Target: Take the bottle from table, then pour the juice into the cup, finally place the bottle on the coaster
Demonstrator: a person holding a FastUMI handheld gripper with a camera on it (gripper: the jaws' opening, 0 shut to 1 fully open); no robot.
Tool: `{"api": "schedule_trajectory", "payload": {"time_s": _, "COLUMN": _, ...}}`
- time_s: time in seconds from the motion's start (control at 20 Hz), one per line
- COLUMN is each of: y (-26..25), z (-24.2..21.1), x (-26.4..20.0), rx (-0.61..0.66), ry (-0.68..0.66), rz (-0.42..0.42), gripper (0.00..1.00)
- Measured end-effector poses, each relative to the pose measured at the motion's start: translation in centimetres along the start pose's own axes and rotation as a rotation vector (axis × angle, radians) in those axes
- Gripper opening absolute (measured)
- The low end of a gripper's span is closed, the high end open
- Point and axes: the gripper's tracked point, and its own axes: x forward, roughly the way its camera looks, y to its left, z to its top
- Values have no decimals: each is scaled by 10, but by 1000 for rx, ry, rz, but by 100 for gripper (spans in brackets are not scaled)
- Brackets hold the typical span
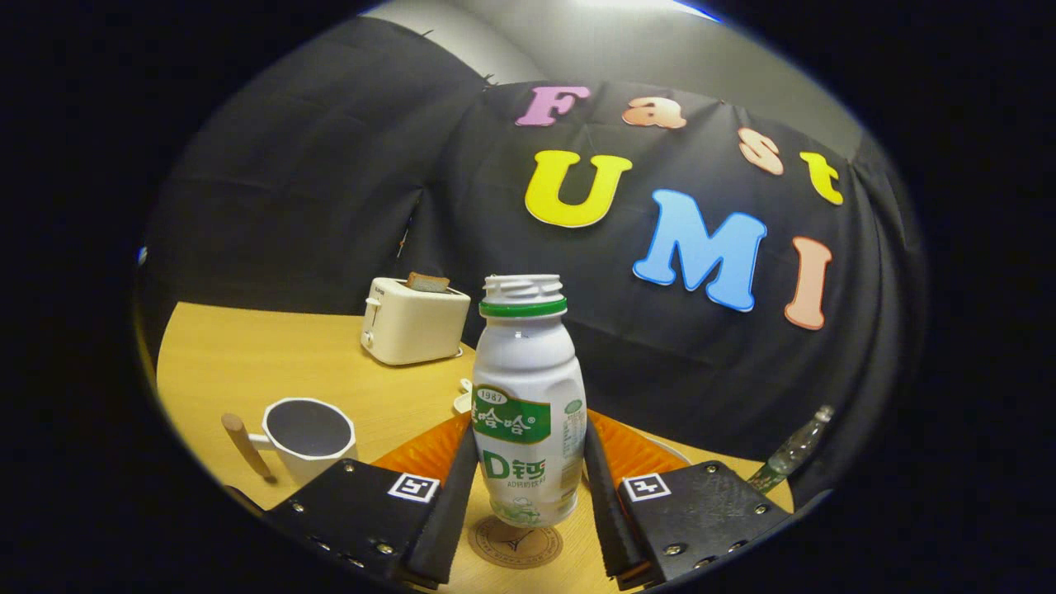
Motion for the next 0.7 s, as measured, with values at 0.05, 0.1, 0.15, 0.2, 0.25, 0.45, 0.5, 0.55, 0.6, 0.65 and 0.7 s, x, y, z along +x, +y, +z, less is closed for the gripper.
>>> {"api": "schedule_trajectory", "payload": {"time_s": 0.05, "y": -1, "z": -7, "x": 1, "rx": 53, "ry": 11, "rz": 10, "gripper": 66}}
{"api": "schedule_trajectory", "payload": {"time_s": 0.1, "y": 0, "z": -13, "x": 2, "rx": 104, "ry": 25, "rz": 20, "gripper": 66}}
{"api": "schedule_trajectory", "payload": {"time_s": 0.15, "y": -3, "z": -21, "x": 2, "rx": 146, "ry": 41, "rz": 21, "gripper": 66}}
{"api": "schedule_trajectory", "payload": {"time_s": 0.2, "y": -7, "z": -26, "x": 3, "rx": 174, "ry": 55, "rz": 14, "gripper": 66}}
{"api": "schedule_trajectory", "payload": {"time_s": 0.25, "y": -11, "z": -32, "x": 3, "rx": 192, "ry": 66, "rz": 6, "gripper": 66}}
{"api": "schedule_trajectory", "payload": {"time_s": 0.45, "y": -15, "z": -57, "x": 7, "rx": 242, "ry": 85, "rz": -9, "gripper": 66}}
{"api": "schedule_trajectory", "payload": {"time_s": 0.5, "y": -17, "z": -61, "x": 7, "rx": 250, "ry": 89, "rz": -16, "gripper": 66}}
{"api": "schedule_trajectory", "payload": {"time_s": 0.55, "y": -19, "z": -64, "x": 4, "rx": 261, "ry": 93, "rz": -20, "gripper": 66}}
{"api": "schedule_trajectory", "payload": {"time_s": 0.6, "y": -20, "z": -67, "x": 4, "rx": 273, "ry": 96, "rz": -20, "gripper": 66}}
{"api": "schedule_trajectory", "payload": {"time_s": 0.65, "y": -20, "z": -71, "x": 3, "rx": 286, "ry": 98, "rz": -21, "gripper": 66}}
{"api": "schedule_trajectory", "payload": {"time_s": 0.7, "y": -21, "z": -73, "x": 3, "rx": 297, "ry": 98, "rz": -22, "gripper": 66}}
